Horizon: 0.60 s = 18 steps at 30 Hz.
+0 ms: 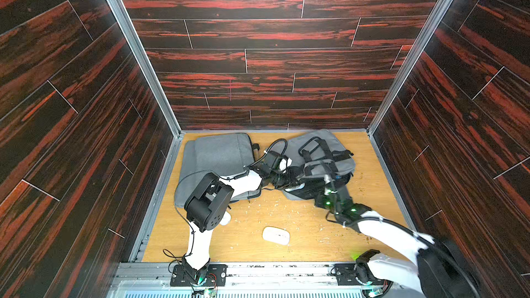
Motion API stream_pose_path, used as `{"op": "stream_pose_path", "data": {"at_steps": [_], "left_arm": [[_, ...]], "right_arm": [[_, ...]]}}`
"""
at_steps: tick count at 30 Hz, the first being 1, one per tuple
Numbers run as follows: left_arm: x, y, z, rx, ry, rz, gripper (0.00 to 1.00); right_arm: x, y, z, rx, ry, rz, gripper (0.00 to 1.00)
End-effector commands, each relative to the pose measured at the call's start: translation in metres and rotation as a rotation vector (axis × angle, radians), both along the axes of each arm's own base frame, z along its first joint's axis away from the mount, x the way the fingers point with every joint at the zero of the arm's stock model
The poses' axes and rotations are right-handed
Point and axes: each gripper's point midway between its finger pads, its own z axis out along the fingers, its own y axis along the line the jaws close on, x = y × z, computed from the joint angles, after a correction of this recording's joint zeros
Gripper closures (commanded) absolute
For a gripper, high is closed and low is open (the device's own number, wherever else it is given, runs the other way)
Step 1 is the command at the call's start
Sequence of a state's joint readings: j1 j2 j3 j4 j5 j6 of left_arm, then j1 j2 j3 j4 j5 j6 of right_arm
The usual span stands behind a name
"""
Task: Put the mouse into the laptop bag
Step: Place the mouse in the zippered laptop bag, then adjust the zippered laptop bag at the center of the board.
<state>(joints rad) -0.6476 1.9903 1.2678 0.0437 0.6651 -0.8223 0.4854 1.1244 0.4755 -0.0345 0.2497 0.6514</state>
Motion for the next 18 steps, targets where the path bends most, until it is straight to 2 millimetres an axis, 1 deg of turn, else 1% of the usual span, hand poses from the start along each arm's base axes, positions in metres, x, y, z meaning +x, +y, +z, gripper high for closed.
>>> {"op": "stream_pose_path", "data": {"at_steps": [1,3,6,8,11,13,16,17,18], "left_arm": [[-0.011,0.016,0.010,0.026,-0.015,0.007,0.62],[-0.016,0.022,0.009,0.041,-0.020,0.014,0.52],[-0.021,0.029,0.011,0.052,-0.030,0.021,0.46],[-0.024,0.032,0.013,0.054,-0.039,0.023,0.42],[-0.027,0.038,0.017,0.066,-0.054,0.028,0.38],[-0.028,0.041,0.018,0.088,-0.065,0.030,0.36],[-0.029,0.047,0.013,0.120,-0.065,0.039,0.33],[-0.029,0.048,0.012,0.123,-0.065,0.042,0.32],[-0.029,0.048,0.009,0.129,-0.061,0.045,0.32]], "right_arm": [[-0.008,-0.054,-0.001,-0.110,0.057,-0.163,0.39],[0.002,-0.076,0.018,-0.108,0.016,-0.230,0.31],[0.021,-0.102,0.039,-0.070,-0.012,-0.289,0.22],[0.034,-0.119,0.045,-0.041,-0.002,-0.325,0.18],[0.057,-0.140,0.045,-0.004,0.022,-0.366,0.15],[0.072,-0.154,0.042,0.009,0.040,-0.390,0.15],[0.094,-0.170,0.036,0.037,0.049,-0.409,0.16],[0.103,-0.175,0.037,0.045,0.046,-0.412,0.16],[0.109,-0.179,0.033,0.050,0.063,-0.411,0.18]]}}
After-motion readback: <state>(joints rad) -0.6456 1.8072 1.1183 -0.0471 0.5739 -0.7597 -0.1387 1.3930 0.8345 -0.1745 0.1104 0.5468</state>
